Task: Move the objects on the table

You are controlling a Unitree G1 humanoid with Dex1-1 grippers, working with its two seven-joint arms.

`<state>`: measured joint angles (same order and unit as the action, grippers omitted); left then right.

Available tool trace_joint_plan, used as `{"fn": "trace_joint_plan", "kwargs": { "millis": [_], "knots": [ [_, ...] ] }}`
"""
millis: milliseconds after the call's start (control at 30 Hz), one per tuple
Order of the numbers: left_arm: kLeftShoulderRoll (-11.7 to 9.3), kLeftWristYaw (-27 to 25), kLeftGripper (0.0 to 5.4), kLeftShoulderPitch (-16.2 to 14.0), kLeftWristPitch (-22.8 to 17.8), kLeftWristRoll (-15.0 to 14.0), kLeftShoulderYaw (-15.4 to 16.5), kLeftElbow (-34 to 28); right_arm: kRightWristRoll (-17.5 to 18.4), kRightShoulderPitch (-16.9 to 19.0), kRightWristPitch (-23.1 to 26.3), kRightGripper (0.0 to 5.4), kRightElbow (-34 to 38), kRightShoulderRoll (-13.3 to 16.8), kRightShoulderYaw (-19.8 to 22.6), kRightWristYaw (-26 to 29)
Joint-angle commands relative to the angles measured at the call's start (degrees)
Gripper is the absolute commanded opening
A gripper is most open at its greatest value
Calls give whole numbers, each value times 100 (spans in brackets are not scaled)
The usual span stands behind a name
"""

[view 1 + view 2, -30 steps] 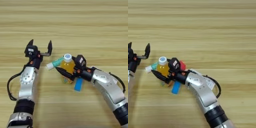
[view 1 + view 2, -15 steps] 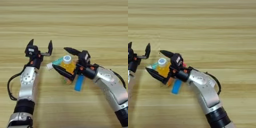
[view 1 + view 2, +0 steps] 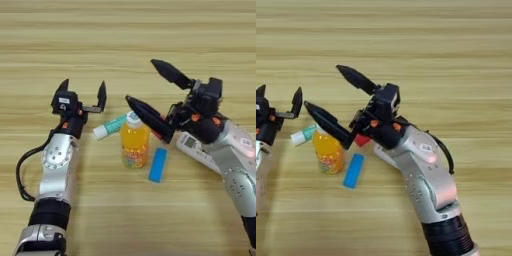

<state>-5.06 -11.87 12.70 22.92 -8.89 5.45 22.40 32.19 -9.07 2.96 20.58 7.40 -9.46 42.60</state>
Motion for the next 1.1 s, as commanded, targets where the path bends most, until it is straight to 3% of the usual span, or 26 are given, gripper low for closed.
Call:
{"fn": "trace_joint_plan", "kwargs": {
  "millis": [33, 167, 367, 567, 900, 1100],
  "knots": [
    [28, 36, 540, 95, 32, 101, -35, 73, 100, -193, -51, 539, -25, 433, 549, 136],
    [25, 45, 540, 109, 50, 117, -48, 108, 71, -74, 24, 539, -135, 901, 869, 342],
    [2, 41, 540, 161, 79, 112, -37, 206, -340, 495, 14, 539, -436, 1905, 1085, 962],
    [-26, 46, 540, 202, 120, 127, -27, 281, -587, 865, 91, 539, -755, 2424, 1148, 1225],
    [-40, 64, 540, 251, 198, 153, -29, 383, -1174, 1079, 367, 539, -1441, 2716, 859, 1269],
    [-16, 71, 540, 265, 229, 190, -22, 411, -1364, 1098, 399, 539, -1688, 2729, 751, 1306]
  ]
}}
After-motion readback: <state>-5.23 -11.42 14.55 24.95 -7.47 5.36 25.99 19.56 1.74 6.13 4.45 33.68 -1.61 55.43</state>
